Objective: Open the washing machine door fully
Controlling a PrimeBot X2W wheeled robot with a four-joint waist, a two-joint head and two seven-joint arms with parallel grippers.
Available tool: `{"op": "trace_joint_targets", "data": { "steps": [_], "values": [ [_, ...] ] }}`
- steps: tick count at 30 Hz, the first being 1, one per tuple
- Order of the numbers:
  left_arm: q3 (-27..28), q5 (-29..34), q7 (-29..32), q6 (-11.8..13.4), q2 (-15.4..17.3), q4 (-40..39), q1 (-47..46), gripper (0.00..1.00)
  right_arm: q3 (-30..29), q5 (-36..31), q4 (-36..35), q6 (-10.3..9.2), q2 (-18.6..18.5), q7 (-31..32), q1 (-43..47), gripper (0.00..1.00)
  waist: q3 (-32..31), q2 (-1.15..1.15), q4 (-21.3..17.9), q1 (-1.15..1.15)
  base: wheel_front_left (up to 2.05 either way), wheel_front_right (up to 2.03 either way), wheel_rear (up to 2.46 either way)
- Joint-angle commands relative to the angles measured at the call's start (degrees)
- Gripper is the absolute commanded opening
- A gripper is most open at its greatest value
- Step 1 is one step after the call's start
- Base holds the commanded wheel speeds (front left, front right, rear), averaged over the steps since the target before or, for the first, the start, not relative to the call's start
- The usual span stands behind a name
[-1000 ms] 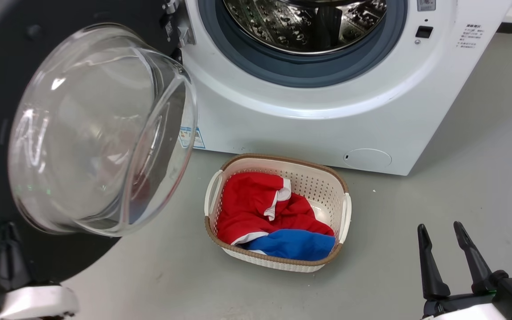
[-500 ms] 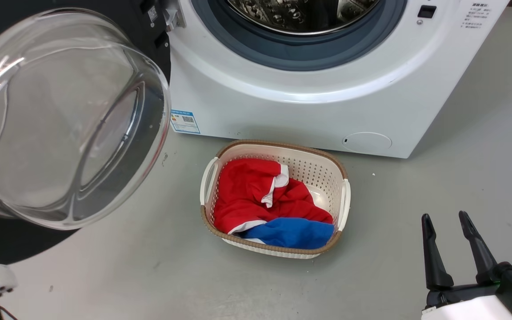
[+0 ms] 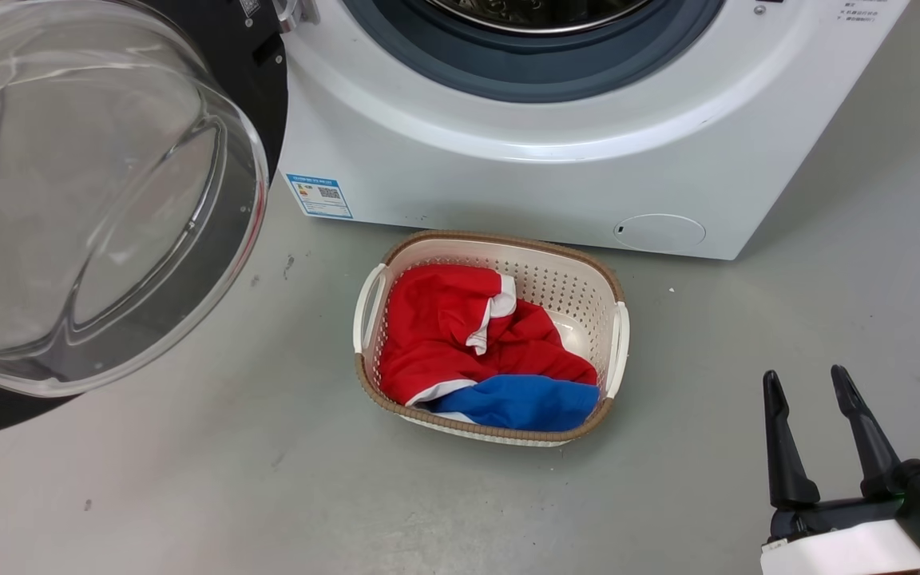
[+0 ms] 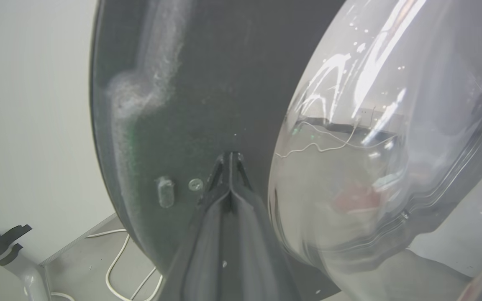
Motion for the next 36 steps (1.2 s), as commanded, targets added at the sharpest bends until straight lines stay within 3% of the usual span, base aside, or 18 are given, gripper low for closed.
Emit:
{"op": "trace_joint_targets", "data": {
  "steps": [1,10,18,27,36],
  "values": [
    [0.64,-0.43,0.15,-0.15,0.92,1.34,-1.47,0.00,-0.01,-0.37,-0.09,-0.01,0.10,-0.12,-1.07,1.00,0.16,0.00,-0.09,0.00,0.00,0.00,0.00],
    [2.30,0.75,0.15,-1.89,1.87,5.96,-3.74,0.00,0.03,0.19,0.24,-0.01,0.10,-0.12,-0.89,1.00,-0.15,0.00,-0.66,0.00,0.00,0.00,0.00],
    [2.22,3.89,0.14,-3.81,-0.47,3.76,-0.72,0.00,-0.36,1.28,0.79,-0.01,0.10,-0.12,0.07,1.00,-3.14,0.00,-1.30,0.00,0.00,0.00,0.00],
    [2.60,7.35,0.02,-5.53,-5.37,-6.23,4.55,0.00,-1.59,2.50,0.48,-0.01,0.10,-0.12,2.49,1.00,-9.08,0.00,-1.93,0.00,0.00,0.00,0.00],
    [-4.67,12.01,0.02,-6.40,-11.73,-22.43,9.51,0.00,-2.44,2.69,0.11,-0.01,0.10,-0.12,4.56,1.00,-12.97,0.00,-2.51,0.00,0.00,0.00,0.00]
  ]
}}
